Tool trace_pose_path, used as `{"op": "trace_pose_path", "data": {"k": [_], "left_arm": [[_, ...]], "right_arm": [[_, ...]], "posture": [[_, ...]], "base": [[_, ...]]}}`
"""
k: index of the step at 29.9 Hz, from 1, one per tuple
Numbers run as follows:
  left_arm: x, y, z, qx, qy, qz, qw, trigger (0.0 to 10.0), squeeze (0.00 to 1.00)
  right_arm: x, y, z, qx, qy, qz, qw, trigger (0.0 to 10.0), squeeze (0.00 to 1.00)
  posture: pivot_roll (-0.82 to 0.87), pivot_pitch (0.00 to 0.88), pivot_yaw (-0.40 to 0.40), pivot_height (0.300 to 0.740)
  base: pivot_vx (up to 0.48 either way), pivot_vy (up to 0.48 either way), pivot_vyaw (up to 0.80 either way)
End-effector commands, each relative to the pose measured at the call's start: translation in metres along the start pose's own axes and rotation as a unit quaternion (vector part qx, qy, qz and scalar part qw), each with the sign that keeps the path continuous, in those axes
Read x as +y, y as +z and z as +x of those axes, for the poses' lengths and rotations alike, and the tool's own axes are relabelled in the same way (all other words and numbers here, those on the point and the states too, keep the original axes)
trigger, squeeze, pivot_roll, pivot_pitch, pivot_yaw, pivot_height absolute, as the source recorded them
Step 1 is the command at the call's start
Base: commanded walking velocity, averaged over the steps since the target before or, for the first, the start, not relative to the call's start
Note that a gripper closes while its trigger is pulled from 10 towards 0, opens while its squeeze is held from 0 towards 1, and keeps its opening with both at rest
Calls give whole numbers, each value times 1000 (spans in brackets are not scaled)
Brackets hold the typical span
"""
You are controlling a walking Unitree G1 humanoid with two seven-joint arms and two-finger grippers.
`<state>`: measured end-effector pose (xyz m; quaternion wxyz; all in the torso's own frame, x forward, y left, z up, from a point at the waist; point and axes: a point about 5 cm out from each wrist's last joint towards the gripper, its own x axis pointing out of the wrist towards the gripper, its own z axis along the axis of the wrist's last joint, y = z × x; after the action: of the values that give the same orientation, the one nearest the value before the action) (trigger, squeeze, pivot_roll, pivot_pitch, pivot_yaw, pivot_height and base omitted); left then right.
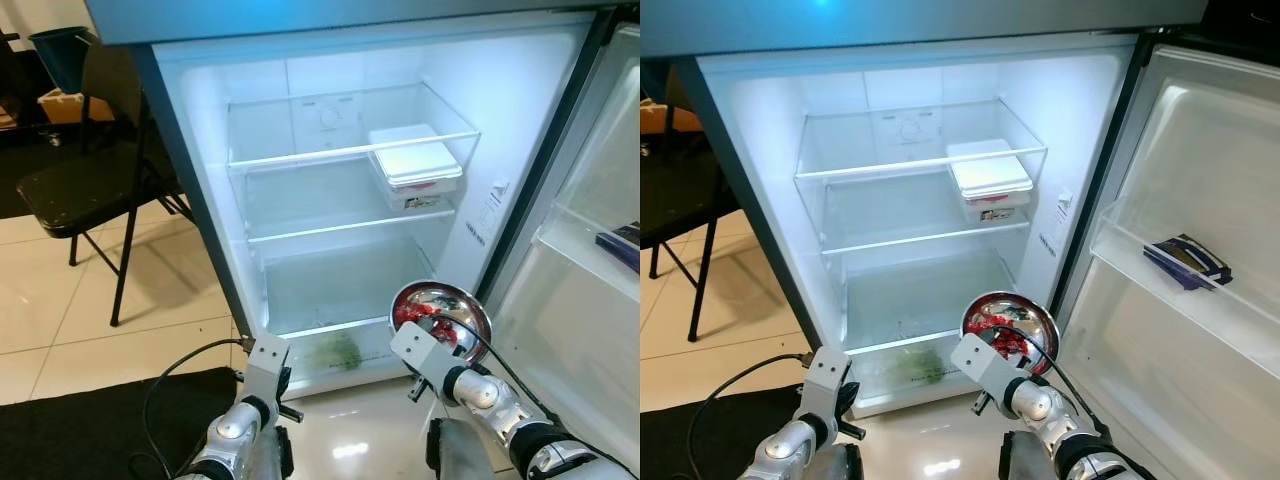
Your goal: Restocking fridge
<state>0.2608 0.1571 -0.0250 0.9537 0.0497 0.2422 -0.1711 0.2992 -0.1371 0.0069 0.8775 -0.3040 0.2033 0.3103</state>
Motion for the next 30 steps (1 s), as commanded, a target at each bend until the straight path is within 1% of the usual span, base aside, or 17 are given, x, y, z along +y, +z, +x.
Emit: {"op": "trace_pose_path", "data": {"k": [1,3,4,5,7,9,11,12,14,16,18,20,22,24,26,28,30], "left_arm": [[-2,2,1,-4,-3,4,1000,10000,0],[-2,2,1,-5,-3,6,1000,10000,0],[-2,2,1,-5,-3,6,1000,10000,0],[-3,2,1,-5,-3,6,1000,10000,0],[-3,2,1,-5,-3,7,1000,10000,0],[-3,2,1,-6,-3,8,1000,10000,0],[-3,2,1,-6,-3,8,1000,10000,0],[-2,2,1,-6,-1,9,1000,10000,0],[-1,3,1,-7,1,11,1000,10000,0],[-1,3,1,-8,3,12,1000,10000,0],[0,3,1,-9,3,12,1000,10000,0],[0,4,1,-10,5,12,1000,10000,0],[0,4,1,-11,6,12,1000,10000,0],[1,5,1,-15,7,13,1000,10000,0],[1,8,2,-22,9,13,1000,10000,0],[2,10,2,-26,10,13,1000,10000,0],[7,19,3,-51,17,9,999,10000,0]], "right_arm": [[-3,1,-1,-5,-4,7,1000,10000,0],[3,8,2,-24,22,2,999,10000,0],[3,8,2,-24,22,2,999,10000,0],[7,13,3,-37,39,-4,999,10000,0],[7,15,3,-42,43,-6,998,10000,0],[6,21,4,-56,50,-20,997,10000,0],[6,21,4,-56,50,-20,997,10000,0],[1,33,5,-78,53,-34,995,10000,0],[-3,41,6,-95,54,-44,993,10000,0],[-5,48,7,-107,55,-50,992,10000,0],[-5,50,7,-110,56,-51,991,10000,0],[-5,58,8,-122,65,-63,988,10000,0],[-2,61,9,-124,71,-72,987,10000,0],[3,65,13,-117,76,-95,986,10000,0],[5,67,16,-107,72,-109,986,10000,0],[6,68,17,-104,70,-112,986,10000,0],[3,71,19,-98,63,-121,986,10000,0]], "posture": [[-21,0,-10,510],[-21,0,-9,495],[-21,0,-9,495],[-23,0,-9,485],[-23,0,-9,480],[-23,0,-8,470],[-23,0,-8,470],[-24,0,-7,460],[-23,0,-8,450],[-25,0,-7,440],[-25,0,-7,435],[-27,0,-7,425],[-29,0,-5,420],[-29,0,-6,410],[-21,0,-15,400],[-21,0,-15,395],[-6,0,-25,395]], "base": [[0,0,0],[0,0,0],[0,0,0],[0,0,0],[0,0,0],[0,0,0],[0,0,0],[0,0,0],[0,0,0],[0,0,0],[0,0,0],[0,0,0],[0,0,0],[0,0,0],[0,0,0],[0,0,0],[0,0,0]]}}
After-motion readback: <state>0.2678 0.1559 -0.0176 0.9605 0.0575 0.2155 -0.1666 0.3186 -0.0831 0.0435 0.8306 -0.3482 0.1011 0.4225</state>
